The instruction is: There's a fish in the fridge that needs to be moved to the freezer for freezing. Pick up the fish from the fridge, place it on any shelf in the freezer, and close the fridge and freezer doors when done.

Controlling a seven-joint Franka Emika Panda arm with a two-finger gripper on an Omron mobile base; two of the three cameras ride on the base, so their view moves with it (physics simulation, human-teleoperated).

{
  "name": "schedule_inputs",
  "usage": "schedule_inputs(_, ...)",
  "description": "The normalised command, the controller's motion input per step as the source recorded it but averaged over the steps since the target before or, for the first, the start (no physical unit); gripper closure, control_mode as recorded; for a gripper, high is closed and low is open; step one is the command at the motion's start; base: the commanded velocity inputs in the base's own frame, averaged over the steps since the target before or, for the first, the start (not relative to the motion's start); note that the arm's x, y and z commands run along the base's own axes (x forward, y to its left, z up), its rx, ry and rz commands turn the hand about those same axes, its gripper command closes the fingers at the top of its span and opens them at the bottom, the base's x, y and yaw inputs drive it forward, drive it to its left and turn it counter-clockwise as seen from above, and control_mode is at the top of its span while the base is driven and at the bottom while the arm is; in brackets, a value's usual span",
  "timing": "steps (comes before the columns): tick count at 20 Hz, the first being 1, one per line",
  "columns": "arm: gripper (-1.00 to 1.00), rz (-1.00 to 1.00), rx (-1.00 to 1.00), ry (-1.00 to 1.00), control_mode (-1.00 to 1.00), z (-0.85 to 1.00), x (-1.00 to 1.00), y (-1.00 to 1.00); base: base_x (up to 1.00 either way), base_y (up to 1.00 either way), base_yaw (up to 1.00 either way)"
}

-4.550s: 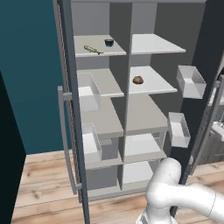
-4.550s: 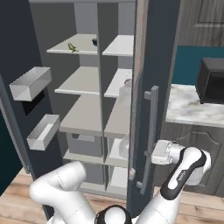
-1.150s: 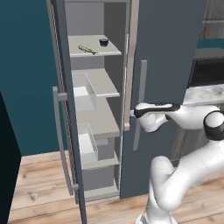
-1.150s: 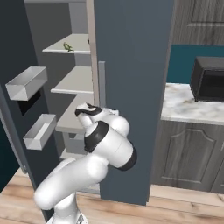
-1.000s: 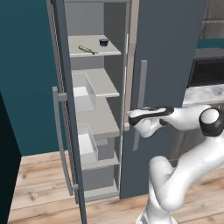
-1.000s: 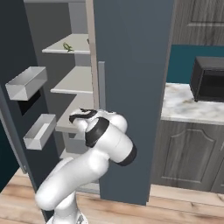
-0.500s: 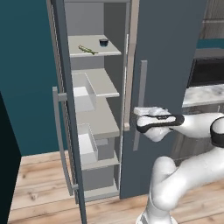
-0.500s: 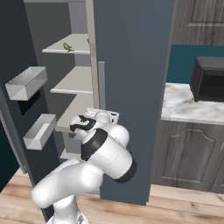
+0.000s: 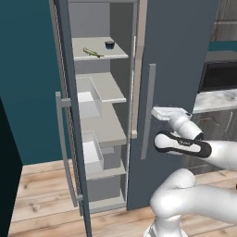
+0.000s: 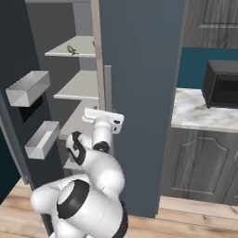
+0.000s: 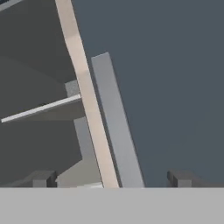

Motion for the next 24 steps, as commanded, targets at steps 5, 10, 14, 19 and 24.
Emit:
schedule_inputs(5, -1.0, -0.03, 0.0, -0.13, -1.0, 1.0, -0.27, -0.42, 0.0, 0.0, 0.0)
schedule_inputs(10, -1.0, 0.0, -0.27, 0.04, -1.0, 1.0, -0.39, -0.6, 0.0, 0.0, 0.0)
schedule_inputs(14, -1.0, 0.0, -0.29, 0.35, -1.0, 0.75, -0.97, -0.34, 0.0, 0.0, 0.0)
schedule_inputs(19, -1.0, 0.0, -0.22, 0.39, -1.0, 0.6, -1.0, -0.21, 0.0, 0.0, 0.0)
schedule_inputs(24, -1.0, 0.05, -0.03, 0.31, -1.0, 0.6, -1.0, 0.0, 0.0, 0.0, 0.0)
